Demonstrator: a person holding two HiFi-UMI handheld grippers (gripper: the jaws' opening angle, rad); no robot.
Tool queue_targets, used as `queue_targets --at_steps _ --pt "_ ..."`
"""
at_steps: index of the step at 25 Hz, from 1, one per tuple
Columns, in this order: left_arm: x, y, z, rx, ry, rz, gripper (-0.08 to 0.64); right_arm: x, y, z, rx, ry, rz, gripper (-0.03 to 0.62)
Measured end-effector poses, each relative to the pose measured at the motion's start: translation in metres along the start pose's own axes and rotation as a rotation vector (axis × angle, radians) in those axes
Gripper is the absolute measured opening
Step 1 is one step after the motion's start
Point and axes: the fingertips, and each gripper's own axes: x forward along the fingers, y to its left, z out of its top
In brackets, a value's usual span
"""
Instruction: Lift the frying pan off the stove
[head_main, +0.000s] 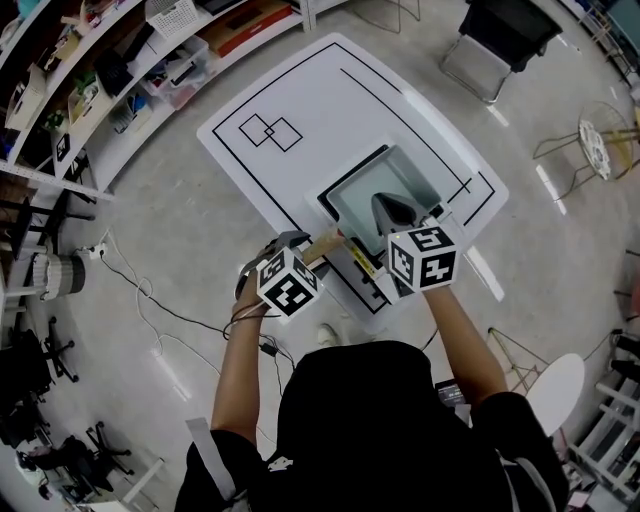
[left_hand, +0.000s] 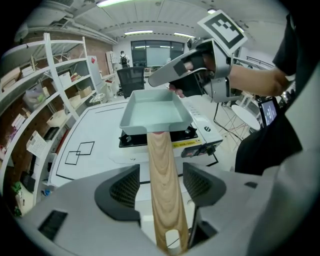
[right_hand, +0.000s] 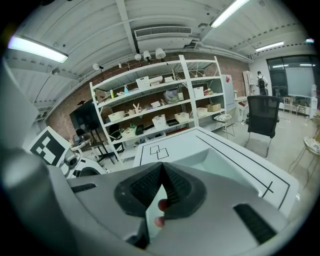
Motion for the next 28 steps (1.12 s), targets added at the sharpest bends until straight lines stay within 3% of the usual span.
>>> queue_targets --at_steps 12,19,28 --pt "0.020 -0.001 0.005 0.031 0.056 0.000 0.252 0.007 -0.012 -0.006 0.011 0.030 -0.010 0.002" --pt "0.022 0.008 0.006 0.055 0.074 0.053 0.133 0.008 -0.017 -0.008 0.012 0.037 -0.016 0.002" --pt "0.025 0.006 0.006 0.014 0.072 0.015 0.124 0.009 -0.021 -0.009 0.010 0.046 -0.023 0.002"
